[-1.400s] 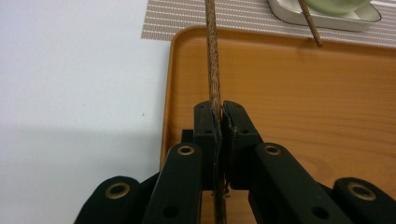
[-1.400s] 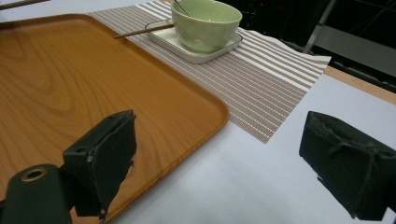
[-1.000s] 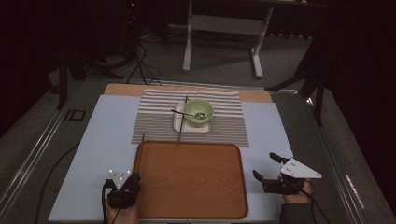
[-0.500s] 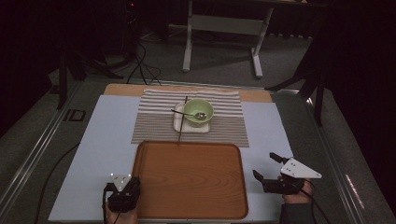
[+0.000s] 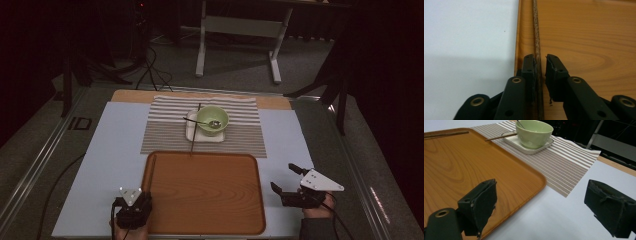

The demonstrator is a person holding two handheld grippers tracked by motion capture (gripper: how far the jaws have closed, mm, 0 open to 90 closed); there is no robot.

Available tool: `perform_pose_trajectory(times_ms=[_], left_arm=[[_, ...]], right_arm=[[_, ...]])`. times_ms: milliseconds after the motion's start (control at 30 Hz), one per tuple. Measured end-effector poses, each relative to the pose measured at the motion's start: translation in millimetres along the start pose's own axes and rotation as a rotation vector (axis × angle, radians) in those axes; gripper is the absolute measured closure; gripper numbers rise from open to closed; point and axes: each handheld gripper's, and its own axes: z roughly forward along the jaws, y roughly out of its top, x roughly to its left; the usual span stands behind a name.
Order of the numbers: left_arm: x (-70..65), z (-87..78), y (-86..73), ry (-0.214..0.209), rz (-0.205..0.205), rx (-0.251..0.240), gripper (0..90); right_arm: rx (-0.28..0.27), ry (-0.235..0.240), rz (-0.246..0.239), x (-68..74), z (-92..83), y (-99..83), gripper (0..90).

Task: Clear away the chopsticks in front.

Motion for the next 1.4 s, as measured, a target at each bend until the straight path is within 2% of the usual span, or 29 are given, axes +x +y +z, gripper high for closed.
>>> perform_pose_trajectory(times_ms=[233,467,700,1133,1400], left_arm=[[-1.6,-0.2,2.6,-0.001,0.017,-0.008,68.1],[-0.5,-2.2,9.6,-0.009,0.022,-0.027,67.4],[-0.7,3.3,14.5,-0.018,0.021,-0.034,66.8],[-6.5,12.1,20.1,0.001,0.025,-0.062,66.7],[-10.7,10.5,34.2,-0.016,0.039,-0.091,66.6]], right_arm=[[0.0,0.001,0.0,0.2,0.1,0.0,10.6],[-0.001,0.002,-0.001,0.4,0.3,0.1,10.6],[-0.001,0.001,-0.001,0.2,0.3,0.1,10.6],[-0.001,-0.002,-0.003,0.0,-0.2,0.1,10.6],[-0.003,-0.003,-0.002,-0.3,-0.6,0.2,10.6]])
